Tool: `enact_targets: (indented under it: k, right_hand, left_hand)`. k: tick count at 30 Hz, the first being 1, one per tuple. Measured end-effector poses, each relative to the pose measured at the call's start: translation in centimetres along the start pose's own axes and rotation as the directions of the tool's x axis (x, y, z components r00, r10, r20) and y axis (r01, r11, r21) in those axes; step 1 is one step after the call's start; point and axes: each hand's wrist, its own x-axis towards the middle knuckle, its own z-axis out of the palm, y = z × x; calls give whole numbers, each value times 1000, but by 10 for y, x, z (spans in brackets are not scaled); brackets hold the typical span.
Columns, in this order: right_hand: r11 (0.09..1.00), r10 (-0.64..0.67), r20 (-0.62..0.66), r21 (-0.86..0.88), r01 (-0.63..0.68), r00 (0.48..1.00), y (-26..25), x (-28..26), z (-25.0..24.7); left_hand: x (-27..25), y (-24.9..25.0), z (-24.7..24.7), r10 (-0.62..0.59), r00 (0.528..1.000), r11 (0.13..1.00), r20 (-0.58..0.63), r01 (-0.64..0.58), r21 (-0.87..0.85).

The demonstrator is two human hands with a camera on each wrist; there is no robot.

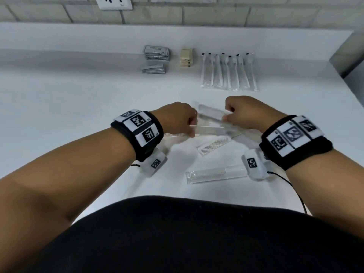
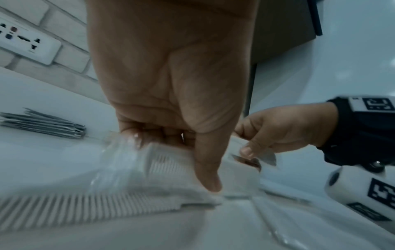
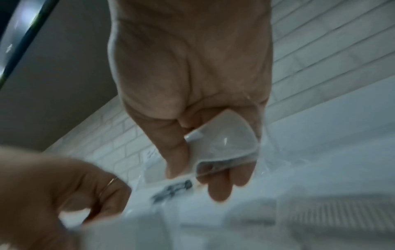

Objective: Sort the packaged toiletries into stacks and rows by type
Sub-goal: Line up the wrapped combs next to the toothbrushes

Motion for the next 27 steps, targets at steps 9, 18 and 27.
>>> enact_targets:
  k: [9,18,27]
  right_hand:
    - [964,250,65,-108,-243,966,71,-31,-16]
    - [954,236,149,-223,-200,960,71,-17,-6]
    - [982,183,21,46,-184,983,70,-31,-13]
  left_hand:
    - [-26,-35,-23,-132,977,971,-170,93,-222]
    - [-19,-34,-6,-161,982,987,101,158,34]
    - [-26,-31,-7,-184,976,983,116,179,49]
